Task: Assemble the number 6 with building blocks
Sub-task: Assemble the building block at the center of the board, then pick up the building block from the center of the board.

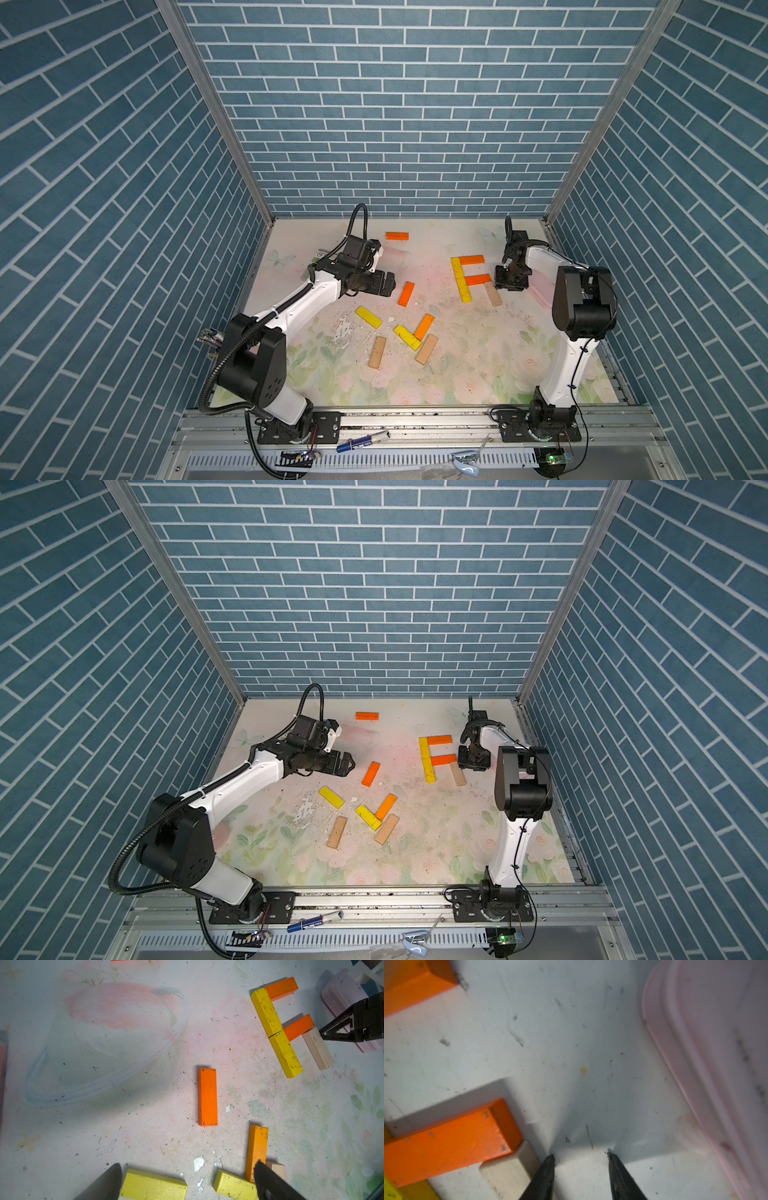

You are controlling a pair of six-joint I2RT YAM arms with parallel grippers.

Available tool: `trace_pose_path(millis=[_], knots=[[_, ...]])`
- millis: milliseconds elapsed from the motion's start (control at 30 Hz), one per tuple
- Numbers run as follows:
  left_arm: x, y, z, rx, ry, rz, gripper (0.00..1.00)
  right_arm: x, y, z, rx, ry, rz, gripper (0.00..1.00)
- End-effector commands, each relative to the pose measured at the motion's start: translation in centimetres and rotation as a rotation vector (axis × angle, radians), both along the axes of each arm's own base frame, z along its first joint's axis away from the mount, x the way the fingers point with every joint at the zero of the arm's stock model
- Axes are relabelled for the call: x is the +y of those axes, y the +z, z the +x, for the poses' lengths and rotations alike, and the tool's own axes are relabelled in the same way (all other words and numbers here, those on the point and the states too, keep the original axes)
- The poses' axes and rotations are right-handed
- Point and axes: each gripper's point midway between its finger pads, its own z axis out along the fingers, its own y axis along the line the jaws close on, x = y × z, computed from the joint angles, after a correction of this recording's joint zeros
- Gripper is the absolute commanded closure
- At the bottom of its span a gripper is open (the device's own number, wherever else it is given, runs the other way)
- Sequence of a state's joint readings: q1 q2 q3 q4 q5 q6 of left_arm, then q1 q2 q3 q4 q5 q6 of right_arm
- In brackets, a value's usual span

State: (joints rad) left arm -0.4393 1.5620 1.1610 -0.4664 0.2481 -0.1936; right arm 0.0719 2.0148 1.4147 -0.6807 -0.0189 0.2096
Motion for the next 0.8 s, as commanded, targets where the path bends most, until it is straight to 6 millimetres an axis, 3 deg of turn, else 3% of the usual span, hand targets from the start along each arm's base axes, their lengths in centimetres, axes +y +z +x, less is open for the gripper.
trace_pose_path(millis=[0,167,333,600,767], knots=[[-0.1,0.9,0.0,-0.016,-0.001,-0.001,0.01,-0.4,1.8,-0.9,-0.001,-0.008,-0.028,0.55],[0.1,1.0,0.0,-0.01,0.006,0.008,0.01,-0.2,7.3,0.1,-0.148,-0.043,-0.051,0.55],[0.6,1.4,0.1,-0.023,0.024,0.023,0.01,3.6,11.3,-0.7,-0.259,-0.044,-0.073,0.54],[2.8,2.4,0.6,-0.071,0.113,0.105,0.01,14.6,11.1,-5.0,-0.305,-0.03,0.024,0.52],[6.3,3.3,1.4,-0.108,0.261,0.226,0.01,18.9,10.0,-7.8,-0.281,-0.074,0.065,0.52]])
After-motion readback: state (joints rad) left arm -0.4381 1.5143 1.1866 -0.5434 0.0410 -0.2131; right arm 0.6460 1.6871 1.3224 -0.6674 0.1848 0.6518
